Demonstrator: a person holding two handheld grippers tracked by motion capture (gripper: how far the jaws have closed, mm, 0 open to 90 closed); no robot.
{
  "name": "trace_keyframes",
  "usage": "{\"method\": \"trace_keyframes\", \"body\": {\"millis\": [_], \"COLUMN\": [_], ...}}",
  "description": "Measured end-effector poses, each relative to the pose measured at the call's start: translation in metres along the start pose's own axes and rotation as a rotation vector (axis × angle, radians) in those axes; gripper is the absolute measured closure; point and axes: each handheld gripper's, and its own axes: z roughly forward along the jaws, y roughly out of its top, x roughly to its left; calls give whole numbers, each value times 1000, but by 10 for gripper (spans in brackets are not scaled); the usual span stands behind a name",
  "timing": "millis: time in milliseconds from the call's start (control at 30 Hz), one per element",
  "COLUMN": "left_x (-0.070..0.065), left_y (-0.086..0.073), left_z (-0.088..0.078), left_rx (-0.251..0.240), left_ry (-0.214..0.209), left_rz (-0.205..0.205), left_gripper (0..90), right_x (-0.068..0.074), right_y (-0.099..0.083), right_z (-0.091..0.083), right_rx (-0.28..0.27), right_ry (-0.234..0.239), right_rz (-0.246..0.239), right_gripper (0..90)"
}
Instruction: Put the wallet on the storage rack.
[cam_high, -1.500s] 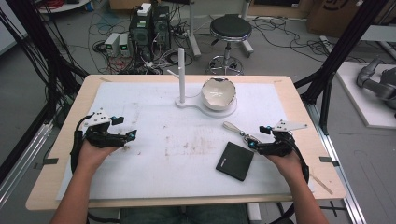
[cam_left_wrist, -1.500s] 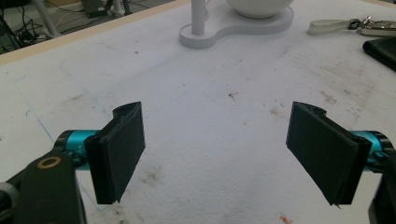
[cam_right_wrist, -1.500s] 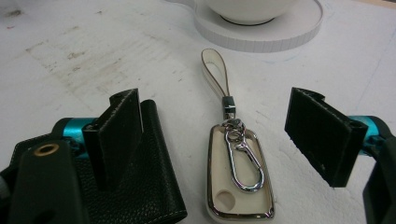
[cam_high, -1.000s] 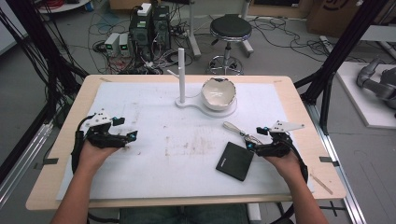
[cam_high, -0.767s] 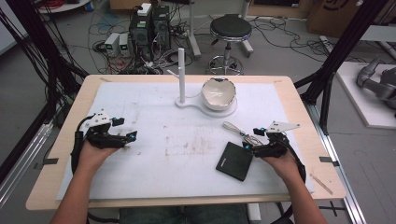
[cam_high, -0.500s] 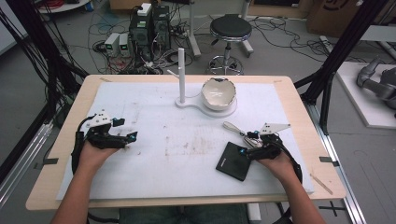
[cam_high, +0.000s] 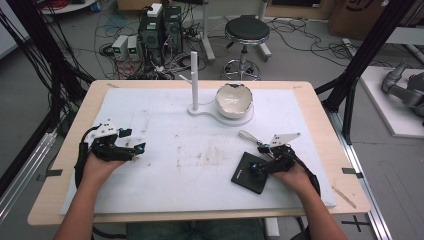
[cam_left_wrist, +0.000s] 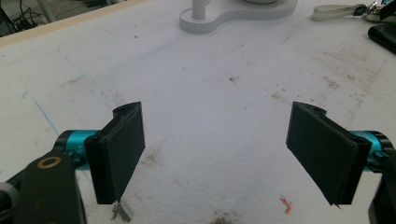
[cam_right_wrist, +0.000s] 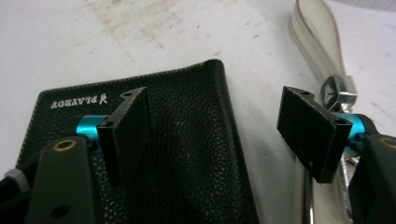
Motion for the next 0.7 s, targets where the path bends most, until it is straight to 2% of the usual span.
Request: {"method": "trace_keyframes", "body": {"millis": [133, 300, 333, 433, 467, 600, 633, 667, 700], "left_x": [0, -1, -1, -2, -2, -3, -3, -3, -3], "left_y": [0, 0, 0, 0, 0, 0, 0, 0, 0], "left_z": [0, 1, 1, 2, 2, 3, 3, 3, 3], "left_rx": [1, 8, 11, 16, 15, 17, 17, 17, 18], "left_ry": [-2, -5, -5, -5, -6, -6, -5, -5, -4], "left_rz": [2, 8, 9, 14, 14, 17, 18, 18, 18], "left_gripper": [195, 196, 195, 195, 195, 197, 196, 197, 197], "right_x": [-1, -3, -3, -5, -5, -5, -4, -4, -4], "right_y": [0, -2, -2, -3, -3, -3, -3, -2, -2], "right_z": [2, 2, 2, 3, 2, 1, 0, -2, -2], "right_rx": [8, 17, 19, 15, 18, 19, 19, 17, 17], "right_ry": [21, 65, 79, 99, 124, 125, 124, 108, 108], "right_rz": [10, 43, 57, 64, 78, 78, 74, 66, 66], "right_gripper": [278, 362, 401, 444, 483, 533, 564, 662, 662]}}
